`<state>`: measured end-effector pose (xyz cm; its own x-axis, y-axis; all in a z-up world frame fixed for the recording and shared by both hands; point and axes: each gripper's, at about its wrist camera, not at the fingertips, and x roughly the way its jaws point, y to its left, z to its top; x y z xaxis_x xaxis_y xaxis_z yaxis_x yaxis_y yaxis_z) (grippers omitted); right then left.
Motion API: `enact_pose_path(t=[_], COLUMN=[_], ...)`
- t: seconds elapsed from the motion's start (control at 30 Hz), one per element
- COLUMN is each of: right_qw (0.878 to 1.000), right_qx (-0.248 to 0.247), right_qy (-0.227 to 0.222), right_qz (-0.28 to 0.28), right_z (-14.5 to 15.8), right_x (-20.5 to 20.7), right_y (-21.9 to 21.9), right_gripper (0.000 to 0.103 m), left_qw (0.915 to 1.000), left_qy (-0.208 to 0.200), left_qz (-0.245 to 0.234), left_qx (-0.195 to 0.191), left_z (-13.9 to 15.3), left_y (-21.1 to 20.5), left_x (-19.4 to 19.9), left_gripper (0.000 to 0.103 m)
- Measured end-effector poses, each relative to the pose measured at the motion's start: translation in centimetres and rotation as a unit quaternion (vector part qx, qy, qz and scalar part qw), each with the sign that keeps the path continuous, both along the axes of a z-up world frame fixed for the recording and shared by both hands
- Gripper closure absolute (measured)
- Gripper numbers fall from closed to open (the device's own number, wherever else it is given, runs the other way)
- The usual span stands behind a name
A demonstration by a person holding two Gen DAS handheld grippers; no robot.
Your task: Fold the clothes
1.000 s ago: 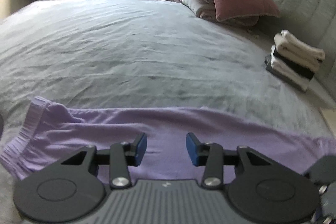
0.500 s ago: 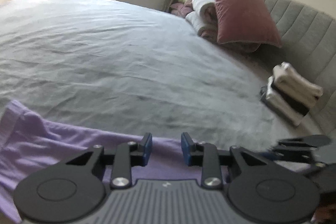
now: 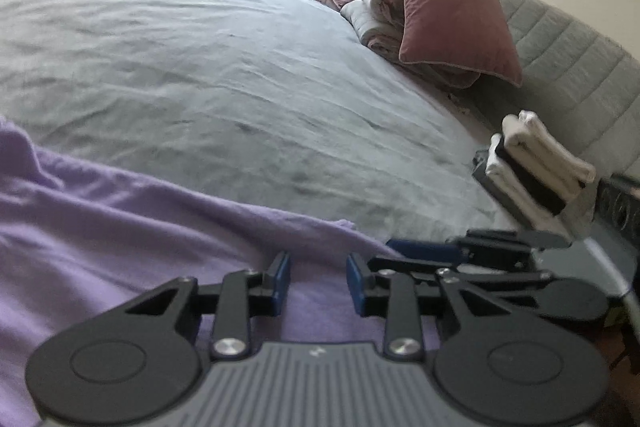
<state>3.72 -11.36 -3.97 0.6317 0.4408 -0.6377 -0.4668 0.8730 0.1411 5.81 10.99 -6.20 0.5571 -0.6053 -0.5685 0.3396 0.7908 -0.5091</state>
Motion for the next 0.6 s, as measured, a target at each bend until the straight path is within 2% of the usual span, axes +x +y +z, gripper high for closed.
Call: enact_pose_path(t=[0.13, 0.2, 0.3, 0.37, 0.53, 0.6], right_qw=[1.000, 1.000, 0.999, 0.999, 0.998, 0.997], right_qx=[0.002, 0.005, -0.001, -0.002, 0.026, 0.038], right_qy=[-0.007, -0.005, 0.009, 0.019, 0.042, 0.046], right_qz=[0.017, 0.030, 0.043, 0.050, 0.050, 0.040], right_z=[0.3, 0.4, -0.1, -0.4, -0.3, -0.1], right_x=[-0.2, -0.5, -0.6, -0.6, -0.3, -0.1], right_y=[0.1, 0.3, 0.8, 1.0, 0.5, 0.0], right_gripper=[0.089, 0.090, 0.090, 0.090, 0.084, 0.084], left_qw=[0.9973, 0.9937, 0.9905, 0.9922, 0.9970, 0.9975], left_qy=[0.039, 0.057, 0.071, 0.065, 0.037, 0.028], left_qz=[0.018, 0.028, 0.043, 0.051, 0.062, 0.063], left_qx=[-0.061, -0.093, -0.110, -0.093, -0.026, -0.014], left_z=[-0.5, -0.8, -1.2, -1.2, -1.2, -1.4], left_y=[0.9, 1.2, 1.4, 1.1, 0.0, 0.0], left_x=[0.7, 1.0, 1.1, 0.9, 0.4, 0.4], left_gripper=[0.056, 0.055, 0.057, 0.063, 0.089, 0.095])
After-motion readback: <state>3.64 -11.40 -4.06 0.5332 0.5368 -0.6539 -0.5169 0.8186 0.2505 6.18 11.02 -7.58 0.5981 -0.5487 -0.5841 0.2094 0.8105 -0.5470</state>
